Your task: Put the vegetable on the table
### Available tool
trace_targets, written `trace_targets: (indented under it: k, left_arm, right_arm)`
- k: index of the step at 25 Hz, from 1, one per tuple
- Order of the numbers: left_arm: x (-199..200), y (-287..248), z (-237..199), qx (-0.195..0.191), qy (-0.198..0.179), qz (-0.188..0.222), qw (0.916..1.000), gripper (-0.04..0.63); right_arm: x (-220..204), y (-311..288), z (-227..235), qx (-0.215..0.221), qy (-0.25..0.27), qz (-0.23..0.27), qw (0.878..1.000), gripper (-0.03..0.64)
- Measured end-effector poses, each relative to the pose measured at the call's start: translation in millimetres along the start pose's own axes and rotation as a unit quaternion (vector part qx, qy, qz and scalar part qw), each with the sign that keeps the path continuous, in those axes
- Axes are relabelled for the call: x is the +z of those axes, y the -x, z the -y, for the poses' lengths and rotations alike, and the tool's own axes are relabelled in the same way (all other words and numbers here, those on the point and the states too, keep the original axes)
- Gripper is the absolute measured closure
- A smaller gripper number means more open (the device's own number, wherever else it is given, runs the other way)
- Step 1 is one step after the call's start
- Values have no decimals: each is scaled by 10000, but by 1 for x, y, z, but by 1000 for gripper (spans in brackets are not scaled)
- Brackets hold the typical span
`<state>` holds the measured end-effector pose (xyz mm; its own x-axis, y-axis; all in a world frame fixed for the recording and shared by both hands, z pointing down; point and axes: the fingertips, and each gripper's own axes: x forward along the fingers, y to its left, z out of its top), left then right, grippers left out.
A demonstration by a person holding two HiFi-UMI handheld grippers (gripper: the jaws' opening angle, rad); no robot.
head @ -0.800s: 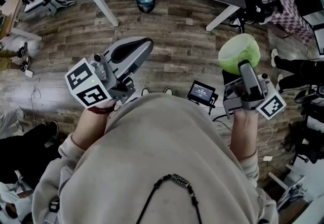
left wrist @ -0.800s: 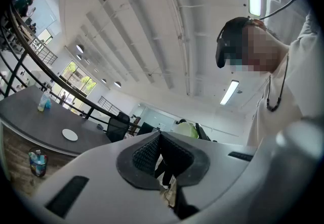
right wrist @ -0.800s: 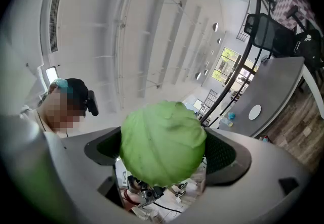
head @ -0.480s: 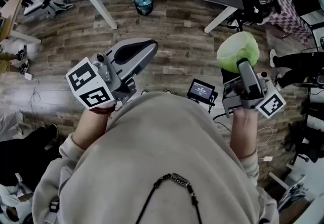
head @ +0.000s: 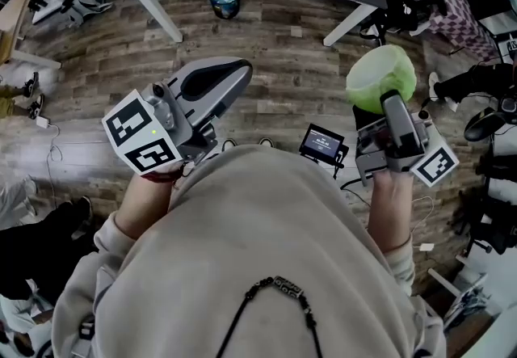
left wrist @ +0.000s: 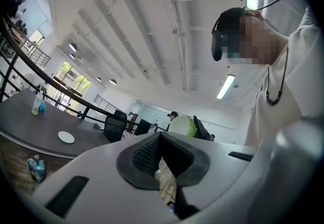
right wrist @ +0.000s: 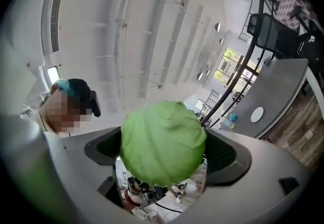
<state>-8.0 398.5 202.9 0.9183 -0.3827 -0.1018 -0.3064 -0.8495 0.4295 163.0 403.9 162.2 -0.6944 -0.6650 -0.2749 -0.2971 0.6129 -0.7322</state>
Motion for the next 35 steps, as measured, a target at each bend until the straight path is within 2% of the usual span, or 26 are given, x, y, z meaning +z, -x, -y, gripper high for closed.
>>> trace_targets:
  k: [4,15,24,30,35]
  left_arm:
    - [-2,-5,-7,180,-27,-30,9998,589]
    - [-13,-35,3,209,-29,-106,9997,589]
    - [-30,-65,14,320,-15,-194,9993,589]
    - [-44,-69,9,744,175,-272,9967,589]
    - [-46,-77,22,565,241,-294,9977,589]
  right_arm:
    - [2,3,6,-22,-42,-1,10000,130]
    - [20,27,24,-132,-4,-41,9999,130]
    - [37,53,37,-32,-73,-54,10000,130]
    - [42,68,51,70,-220,45,9997,130]
    - [48,84,59,6,-277,162,9995,130]
